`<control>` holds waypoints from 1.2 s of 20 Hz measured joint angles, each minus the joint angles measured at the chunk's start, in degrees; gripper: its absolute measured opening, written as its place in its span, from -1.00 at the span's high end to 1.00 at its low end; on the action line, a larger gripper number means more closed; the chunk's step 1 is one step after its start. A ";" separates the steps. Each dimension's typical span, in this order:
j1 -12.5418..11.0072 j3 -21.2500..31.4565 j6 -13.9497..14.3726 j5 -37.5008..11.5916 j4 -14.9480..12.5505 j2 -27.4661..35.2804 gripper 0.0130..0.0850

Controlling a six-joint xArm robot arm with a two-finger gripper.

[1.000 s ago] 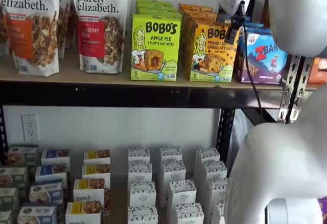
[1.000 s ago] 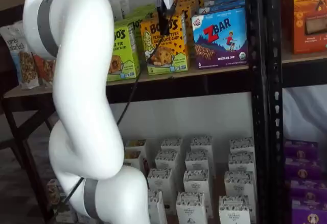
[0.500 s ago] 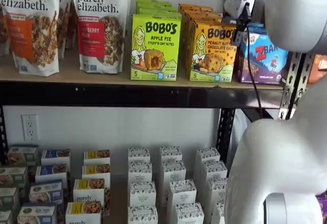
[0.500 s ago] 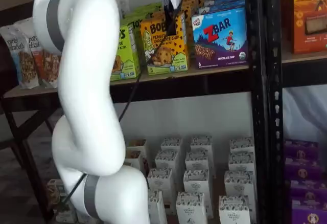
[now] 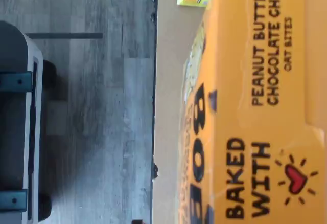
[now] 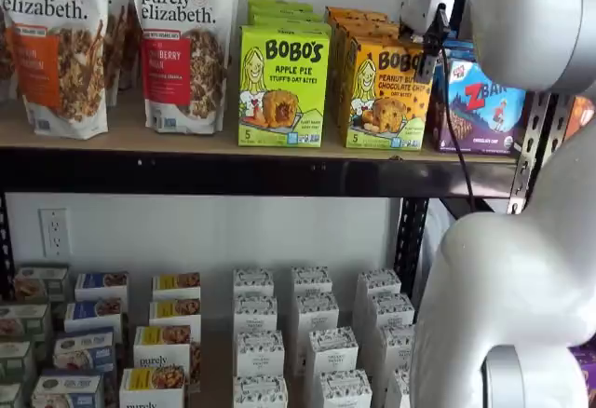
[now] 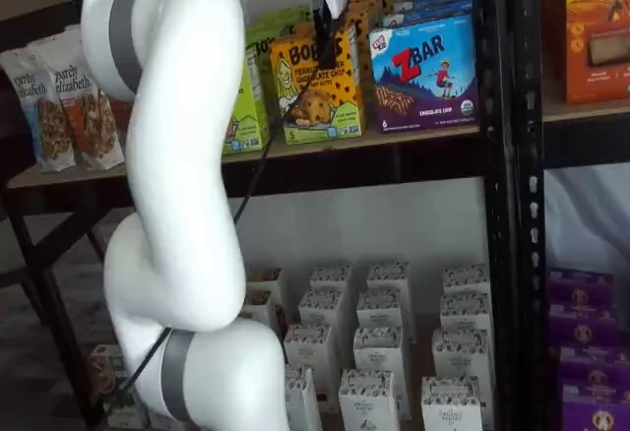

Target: Pick up the orange box on the top shelf, the fifth box from the left

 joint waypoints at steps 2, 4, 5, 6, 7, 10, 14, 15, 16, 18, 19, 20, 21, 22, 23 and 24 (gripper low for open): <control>0.25 -0.16 0.26 -0.02 0.07 0.15 -1.00; 0.43 -0.32 0.46 0.01 0.13 0.23 -1.00; 0.50 -0.31 0.55 -0.06 0.18 0.21 -1.00; 0.55 -0.25 0.61 -0.16 0.22 0.15 -1.00; 0.59 -0.20 0.67 -0.22 0.28 0.09 -1.00; 0.64 -0.14 0.77 -0.27 0.54 -0.05 -1.00; 0.64 -0.08 0.84 -0.25 0.82 -0.22 -1.00; 0.64 0.03 0.85 -0.34 0.92 -0.34 -0.89; 0.64 0.10 0.86 -0.41 0.96 -0.40 -0.78; 0.63 0.50 0.86 -0.77 1.05 -0.70 -0.67; 0.63 0.69 0.86 -0.94 1.06 -0.83 -0.67; 0.63 0.89 0.86 -1.13 1.07 -0.97 -0.56; 0.63 1.05 0.85 -1.27 1.11 -1.08 -0.56; 0.62 1.19 0.84 -1.39 1.19 -1.18 -0.44; 0.59 1.28 0.82 -1.47 1.25 -1.25 -0.44; 0.55 1.34 0.80 -1.50 1.34 -1.30 -0.33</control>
